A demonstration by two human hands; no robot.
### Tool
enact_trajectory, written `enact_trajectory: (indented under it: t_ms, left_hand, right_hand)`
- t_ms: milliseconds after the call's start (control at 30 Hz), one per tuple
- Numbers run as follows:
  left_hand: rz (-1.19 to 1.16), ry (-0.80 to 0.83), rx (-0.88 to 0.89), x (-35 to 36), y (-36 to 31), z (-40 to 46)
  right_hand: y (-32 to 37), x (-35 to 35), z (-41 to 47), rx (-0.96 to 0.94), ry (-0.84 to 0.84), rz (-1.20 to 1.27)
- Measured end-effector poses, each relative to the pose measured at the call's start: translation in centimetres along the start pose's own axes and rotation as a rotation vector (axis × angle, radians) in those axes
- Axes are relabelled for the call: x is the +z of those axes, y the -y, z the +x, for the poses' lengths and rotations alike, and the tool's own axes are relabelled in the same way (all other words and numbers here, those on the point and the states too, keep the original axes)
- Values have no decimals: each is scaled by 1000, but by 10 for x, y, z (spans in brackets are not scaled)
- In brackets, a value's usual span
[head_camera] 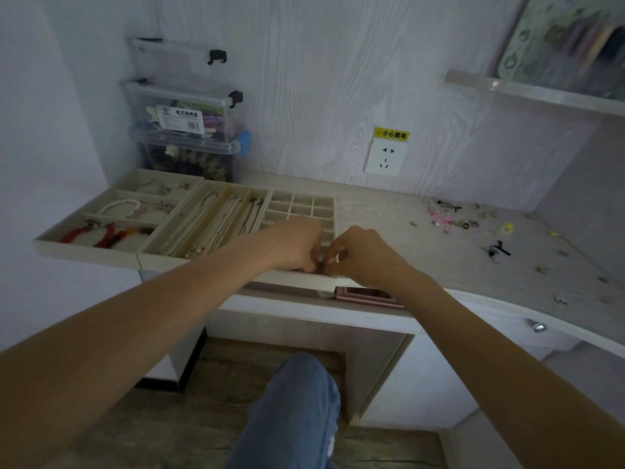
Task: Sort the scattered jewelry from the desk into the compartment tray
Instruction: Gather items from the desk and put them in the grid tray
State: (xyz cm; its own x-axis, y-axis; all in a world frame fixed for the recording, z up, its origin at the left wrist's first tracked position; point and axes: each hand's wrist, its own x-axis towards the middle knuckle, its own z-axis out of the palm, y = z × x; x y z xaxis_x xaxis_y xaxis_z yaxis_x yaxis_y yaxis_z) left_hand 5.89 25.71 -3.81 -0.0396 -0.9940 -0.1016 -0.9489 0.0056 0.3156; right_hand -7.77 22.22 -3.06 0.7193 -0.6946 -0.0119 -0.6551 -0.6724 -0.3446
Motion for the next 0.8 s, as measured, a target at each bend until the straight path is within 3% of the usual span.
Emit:
enact_trajectory:
  t_ms: [333,800]
  left_hand:
    - [-54,25,-31,-1,8,5]
    - [-71,91,72,-5,14,3]
  right_hand:
    - [1,12,20,32,5,-3]
    - [-5,15,24,115,11,-28]
